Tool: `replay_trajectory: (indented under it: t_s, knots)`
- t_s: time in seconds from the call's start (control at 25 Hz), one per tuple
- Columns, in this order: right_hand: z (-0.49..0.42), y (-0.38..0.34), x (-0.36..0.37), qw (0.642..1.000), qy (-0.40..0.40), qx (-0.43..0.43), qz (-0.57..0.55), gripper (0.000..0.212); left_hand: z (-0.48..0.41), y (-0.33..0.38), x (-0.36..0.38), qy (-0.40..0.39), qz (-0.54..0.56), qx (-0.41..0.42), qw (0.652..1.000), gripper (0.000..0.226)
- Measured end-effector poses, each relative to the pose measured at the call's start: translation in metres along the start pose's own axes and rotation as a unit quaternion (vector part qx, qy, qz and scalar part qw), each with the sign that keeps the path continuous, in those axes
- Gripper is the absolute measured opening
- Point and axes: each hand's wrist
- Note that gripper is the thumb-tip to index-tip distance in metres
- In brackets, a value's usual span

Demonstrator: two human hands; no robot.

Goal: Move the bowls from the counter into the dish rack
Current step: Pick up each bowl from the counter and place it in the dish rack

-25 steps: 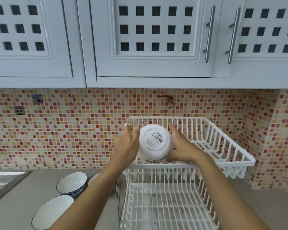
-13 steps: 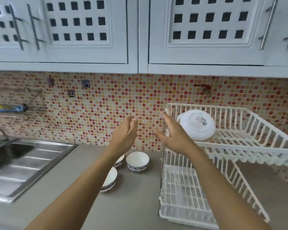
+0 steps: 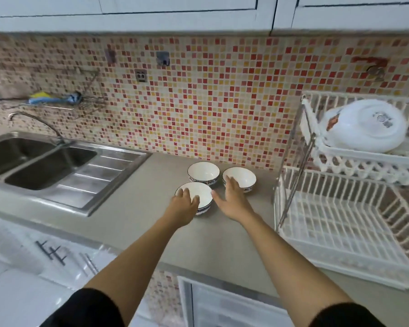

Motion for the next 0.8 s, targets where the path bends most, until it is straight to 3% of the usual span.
replay_trajectory:
  t_s: [0.08, 0.24, 0.56, 0.68, 0.8]
  knots:
    - [-0.023, 0.010, 0.022, 0.999, 0.002, 0.037, 0.020, 0.079, -0.015, -0.017, 0.016, -0.011, 0.009, -0.023, 1.000, 0.046]
    - [-0.068, 0.027, 0.060, 0.995, -0.020, 0.091, 0.028, 0.076, -0.052, -0.041, 0.033, -0.034, -0.018, -0.087, 0.995, 0.062]
    - [-0.154, 0.064, 0.113, 0.972, -0.094, 0.213, -0.043, 0.069, -0.145, -0.089, 0.057, -0.056, 0.004, -0.193, 0.980, 0.071]
    - [-0.172, 0.068, 0.122, 0.960, -0.131, 0.241, -0.052, 0.044, -0.165, -0.095, 0.065, -0.072, 0.019, -0.223, 0.972, 0.060]
    - [-0.182, 0.076, 0.137, 0.956, -0.147, 0.244, -0.068, 0.044, -0.172, -0.095, 0.066, -0.077, 0.080, -0.260, 0.959, 0.033]
Point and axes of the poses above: each hand's wrist, its own z-axis away from the middle knuckle, its own x-axis out of the palm, y = z × x, and after that the axes turned 5 degrees about x, right-handed
